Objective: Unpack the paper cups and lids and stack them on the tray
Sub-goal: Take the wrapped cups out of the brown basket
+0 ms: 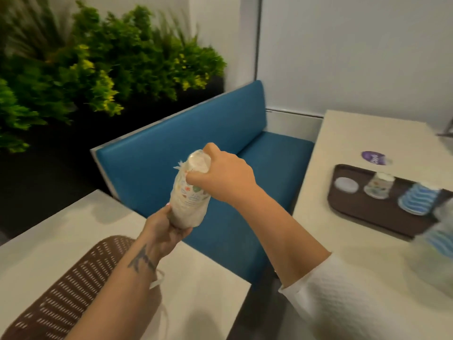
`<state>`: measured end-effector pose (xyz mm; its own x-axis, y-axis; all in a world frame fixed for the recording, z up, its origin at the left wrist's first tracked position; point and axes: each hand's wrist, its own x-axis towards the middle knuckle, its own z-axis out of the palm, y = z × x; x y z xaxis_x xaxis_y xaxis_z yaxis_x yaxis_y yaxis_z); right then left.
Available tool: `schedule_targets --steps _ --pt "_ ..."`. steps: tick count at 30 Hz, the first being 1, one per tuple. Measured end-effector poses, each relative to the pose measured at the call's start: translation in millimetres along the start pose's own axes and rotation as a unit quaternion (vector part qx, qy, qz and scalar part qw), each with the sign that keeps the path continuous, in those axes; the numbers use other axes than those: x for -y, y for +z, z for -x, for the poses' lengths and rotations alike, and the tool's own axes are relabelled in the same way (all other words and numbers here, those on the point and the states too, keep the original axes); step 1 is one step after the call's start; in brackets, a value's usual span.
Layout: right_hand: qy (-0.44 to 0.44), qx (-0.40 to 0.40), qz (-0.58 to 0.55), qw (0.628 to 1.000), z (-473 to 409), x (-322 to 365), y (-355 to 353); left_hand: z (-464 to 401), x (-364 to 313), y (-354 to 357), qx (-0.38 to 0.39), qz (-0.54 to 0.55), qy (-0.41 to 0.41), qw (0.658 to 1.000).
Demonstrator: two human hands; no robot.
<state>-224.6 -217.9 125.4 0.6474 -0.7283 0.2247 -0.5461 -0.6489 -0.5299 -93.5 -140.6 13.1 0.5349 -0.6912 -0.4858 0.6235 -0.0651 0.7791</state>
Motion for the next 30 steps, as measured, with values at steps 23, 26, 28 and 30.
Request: schedule_targets --steps 23,26,28,30 --pt "0.313 -0.002 0.153 0.937 67.5 -326.2 -171.5 -27.5 222.2 325.9 0.198 -0.171 -0.181 0.948" --pt "0.338 0.014 0.157 0.928 71.1 -347.8 -169.8 -34.3 247.1 331.2 0.272 -0.265 -0.124 0.917" --pt "0.352 0.019 0.166 0.921 72.9 -356.9 -169.9 -40.0 261.6 333.2 0.282 -0.337 -0.099 0.893" --pt "0.358 0.036 0.190 0.913 74.0 -362.5 -170.5 -45.9 274.7 335.7 0.291 -0.411 -0.067 0.861"
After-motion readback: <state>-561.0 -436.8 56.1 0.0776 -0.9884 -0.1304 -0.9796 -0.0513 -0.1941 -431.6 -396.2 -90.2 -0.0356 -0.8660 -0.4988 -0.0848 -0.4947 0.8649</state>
